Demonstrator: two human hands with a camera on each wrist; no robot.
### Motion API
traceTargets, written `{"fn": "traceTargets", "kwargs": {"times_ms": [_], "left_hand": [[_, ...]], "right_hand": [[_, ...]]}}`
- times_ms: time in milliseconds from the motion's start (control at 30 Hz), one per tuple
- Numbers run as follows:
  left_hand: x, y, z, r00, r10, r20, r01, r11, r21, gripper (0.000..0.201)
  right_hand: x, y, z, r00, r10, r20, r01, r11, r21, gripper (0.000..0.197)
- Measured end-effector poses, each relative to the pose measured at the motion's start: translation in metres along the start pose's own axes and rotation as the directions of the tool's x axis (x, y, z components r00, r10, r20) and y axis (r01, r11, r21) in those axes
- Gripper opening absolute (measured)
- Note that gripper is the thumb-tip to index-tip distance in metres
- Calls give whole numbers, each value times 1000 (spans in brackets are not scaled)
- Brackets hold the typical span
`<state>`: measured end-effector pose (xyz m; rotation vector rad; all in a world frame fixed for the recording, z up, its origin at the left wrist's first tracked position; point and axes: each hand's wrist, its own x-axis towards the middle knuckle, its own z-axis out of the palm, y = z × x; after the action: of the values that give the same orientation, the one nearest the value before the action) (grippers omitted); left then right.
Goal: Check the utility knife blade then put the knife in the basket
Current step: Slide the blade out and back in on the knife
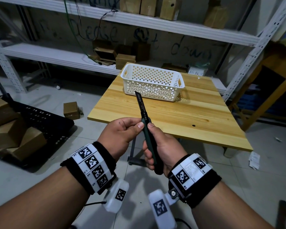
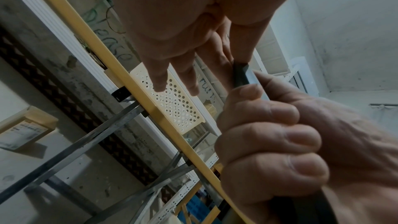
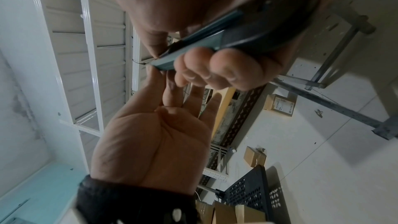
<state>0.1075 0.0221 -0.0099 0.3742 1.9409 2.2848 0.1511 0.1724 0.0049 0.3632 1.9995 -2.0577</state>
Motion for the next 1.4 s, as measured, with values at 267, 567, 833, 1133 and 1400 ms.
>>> {"fn": "traceTargets", "kwargs": {"times_ms": [267,567,833,1133,1400], "left_hand": [[1,-4,-1,999,-33,21,34,998,-47,25],[1,0,0,999,-45,-15,44,997,-62,24],[2,2,-4,997,-16,-79,9,997,-83,22],[1,-6,-8,997,-13,-76,6,995,-97,24],[2,-6,-11,997,-29,-78,20,994,-104,27]], "right_hand": [[-3,-3,0,1000,-26,18,26,1000,-5,63],[-4,-1,-3,995,-34,89,33,999,21,65],[-6,1,-4,995,36,96,-28,996,-83,73],[-4,0,-4,997,-24,72,34,990,-134,70],[-5,-2,-3,993,-72,96,84,988,-127,63]]}}
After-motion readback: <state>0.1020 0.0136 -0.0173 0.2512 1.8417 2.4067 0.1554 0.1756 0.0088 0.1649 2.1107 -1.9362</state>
